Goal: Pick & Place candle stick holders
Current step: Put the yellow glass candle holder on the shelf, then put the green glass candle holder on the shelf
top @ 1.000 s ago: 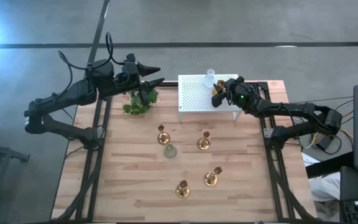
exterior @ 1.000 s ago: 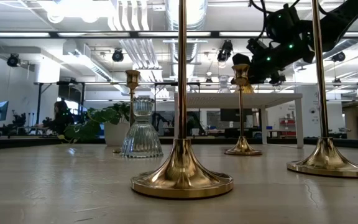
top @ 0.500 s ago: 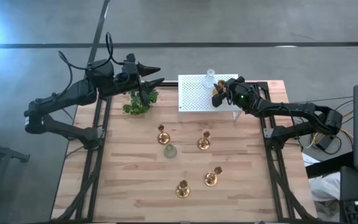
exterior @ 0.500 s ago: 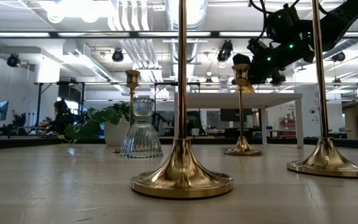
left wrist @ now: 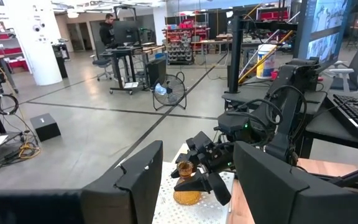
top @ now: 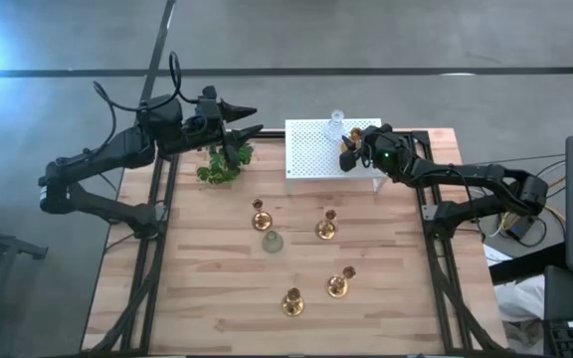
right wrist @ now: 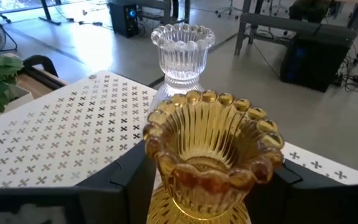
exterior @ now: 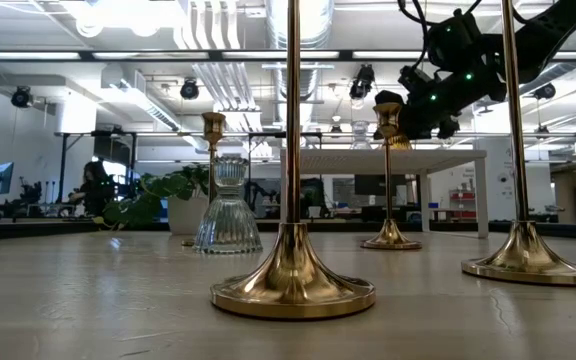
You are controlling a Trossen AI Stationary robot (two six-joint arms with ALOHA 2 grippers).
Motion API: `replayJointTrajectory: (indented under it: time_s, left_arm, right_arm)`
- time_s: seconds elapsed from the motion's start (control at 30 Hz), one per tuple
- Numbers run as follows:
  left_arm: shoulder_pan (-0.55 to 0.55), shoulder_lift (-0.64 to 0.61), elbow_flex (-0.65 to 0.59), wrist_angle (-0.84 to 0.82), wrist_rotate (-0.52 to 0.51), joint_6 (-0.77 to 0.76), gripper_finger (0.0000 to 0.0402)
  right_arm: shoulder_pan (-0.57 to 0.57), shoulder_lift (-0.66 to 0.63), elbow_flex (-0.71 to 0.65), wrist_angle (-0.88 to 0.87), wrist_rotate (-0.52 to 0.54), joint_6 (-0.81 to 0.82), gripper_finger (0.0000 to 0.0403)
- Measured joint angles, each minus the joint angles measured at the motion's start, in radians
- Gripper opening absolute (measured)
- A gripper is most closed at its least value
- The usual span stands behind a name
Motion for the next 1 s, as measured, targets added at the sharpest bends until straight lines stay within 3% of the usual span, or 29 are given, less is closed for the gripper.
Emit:
replayJointTrajectory:
  time_s: [0.37, 1.0]
  left_arm:
    - [0.000, 0.000, 0.000, 0.000, 0.000, 0.000, 0.0204]
    - [0.000, 0.000, 0.000, -0.006, 0.001, 0.000, 0.0204]
  right_arm:
    - [0.000, -0.061, 0.000, 0.004, -0.031, -0.036, 0.0207]
    - [0.000, -0.081, 0.050, -0.001, -0.030, -0.064, 0.0312]
